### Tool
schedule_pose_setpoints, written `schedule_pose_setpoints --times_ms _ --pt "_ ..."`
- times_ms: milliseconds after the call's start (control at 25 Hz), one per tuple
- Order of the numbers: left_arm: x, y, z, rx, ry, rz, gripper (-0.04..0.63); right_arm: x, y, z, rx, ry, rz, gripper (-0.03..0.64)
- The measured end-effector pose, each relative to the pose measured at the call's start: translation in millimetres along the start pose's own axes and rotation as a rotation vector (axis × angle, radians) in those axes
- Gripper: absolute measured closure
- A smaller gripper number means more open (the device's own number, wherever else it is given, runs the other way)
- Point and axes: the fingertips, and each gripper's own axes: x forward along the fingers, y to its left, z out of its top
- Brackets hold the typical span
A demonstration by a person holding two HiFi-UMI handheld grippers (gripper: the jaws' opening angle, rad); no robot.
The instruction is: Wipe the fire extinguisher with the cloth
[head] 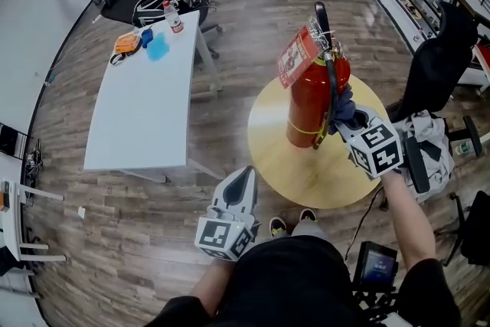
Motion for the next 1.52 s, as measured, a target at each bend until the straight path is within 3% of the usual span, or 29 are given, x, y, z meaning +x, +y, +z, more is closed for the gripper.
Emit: schedule_pose_setpoints --times_ms 240,560,880,1120,1360,1520 --pt "1 2 -4 -0.003 0.007 -0.01 0.572 -41 -2 76 -0.12 -0.066 -0.02 0.512" --pt "4 0 -1 -0.004 -0.002 -0.022 0.571 -45 -16 89 -0.111 -0.086 -0.058 0.512" --pt "2 0 -14 -0.014 0.04 -0.015 0.572 15 -19 -13 0.035 0.085 0.034 0.512" --pt "3 0 -20 -0.007 0.067 0.007 0.571 71 -23 -98 -0.037 0.282 0.098 0.512" --pt "0 8 -23 -0.005 0.079 0.064 0.571 90 -23 -128 0.016 0.309 0.225 0.512" --pt "-1 13 -26 0.002 0.091 0.112 0.572 114 -18 -155 -0.09 0.386 0.297 0.512"
